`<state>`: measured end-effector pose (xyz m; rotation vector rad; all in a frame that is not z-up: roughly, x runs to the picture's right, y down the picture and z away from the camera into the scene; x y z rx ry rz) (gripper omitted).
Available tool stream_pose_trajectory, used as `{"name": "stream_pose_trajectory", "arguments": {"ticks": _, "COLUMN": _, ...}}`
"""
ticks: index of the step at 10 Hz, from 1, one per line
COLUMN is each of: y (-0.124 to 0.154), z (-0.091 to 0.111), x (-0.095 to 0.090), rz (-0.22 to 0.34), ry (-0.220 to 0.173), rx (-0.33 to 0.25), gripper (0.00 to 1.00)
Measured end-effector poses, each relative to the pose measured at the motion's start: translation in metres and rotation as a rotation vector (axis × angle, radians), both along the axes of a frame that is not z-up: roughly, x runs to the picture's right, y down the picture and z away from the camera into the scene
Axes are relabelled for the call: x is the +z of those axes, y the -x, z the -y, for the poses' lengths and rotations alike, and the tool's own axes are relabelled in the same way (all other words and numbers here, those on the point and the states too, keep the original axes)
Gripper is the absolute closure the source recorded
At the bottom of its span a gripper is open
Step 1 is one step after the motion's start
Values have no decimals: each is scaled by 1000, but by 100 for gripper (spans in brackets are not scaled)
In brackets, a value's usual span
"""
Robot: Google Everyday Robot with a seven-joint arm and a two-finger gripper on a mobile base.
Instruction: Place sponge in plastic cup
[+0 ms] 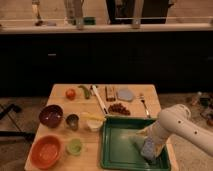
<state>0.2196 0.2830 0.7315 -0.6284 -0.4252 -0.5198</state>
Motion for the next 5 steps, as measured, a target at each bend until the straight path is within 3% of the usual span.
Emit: {"name": "stream_pose_trajectory", "arguments": {"ticks": 5, "y": -2, "z": -4, "x": 6, "rz": 36, "ry": -41, "rx": 20, "gripper": 20}}
